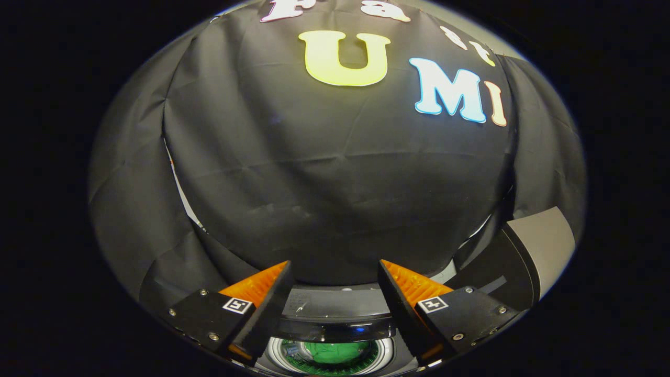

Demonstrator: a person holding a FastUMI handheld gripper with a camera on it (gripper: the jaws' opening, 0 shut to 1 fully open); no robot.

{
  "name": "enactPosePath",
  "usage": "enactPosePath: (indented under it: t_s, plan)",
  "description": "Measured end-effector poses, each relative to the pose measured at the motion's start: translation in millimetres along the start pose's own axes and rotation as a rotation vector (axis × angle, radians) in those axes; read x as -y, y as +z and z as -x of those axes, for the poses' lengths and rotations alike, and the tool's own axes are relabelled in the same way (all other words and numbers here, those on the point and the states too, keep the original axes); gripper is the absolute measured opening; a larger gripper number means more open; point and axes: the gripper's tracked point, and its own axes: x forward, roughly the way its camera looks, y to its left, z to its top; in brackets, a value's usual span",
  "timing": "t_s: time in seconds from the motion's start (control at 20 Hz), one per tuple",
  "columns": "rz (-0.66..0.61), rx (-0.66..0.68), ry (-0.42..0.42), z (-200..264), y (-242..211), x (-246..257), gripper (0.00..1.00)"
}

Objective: Put the clothes into the washing machine and then close the washing machine lid.

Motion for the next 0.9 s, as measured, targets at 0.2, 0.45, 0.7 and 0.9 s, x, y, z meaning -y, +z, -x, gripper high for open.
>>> enactPosePath:
  t_s: [0.2,0.45,0.7,0.9]
  plan:
    - [0.000,0.000,0.002,6,-6,0,0.99]
    - [0.000,0.014,0.000,15,-12,0,0.99]
    - [0.001,0.025,0.000,21,-18,-1,0.99]
    - [0.001,0.026,0.010,25,-22,-1,0.99]
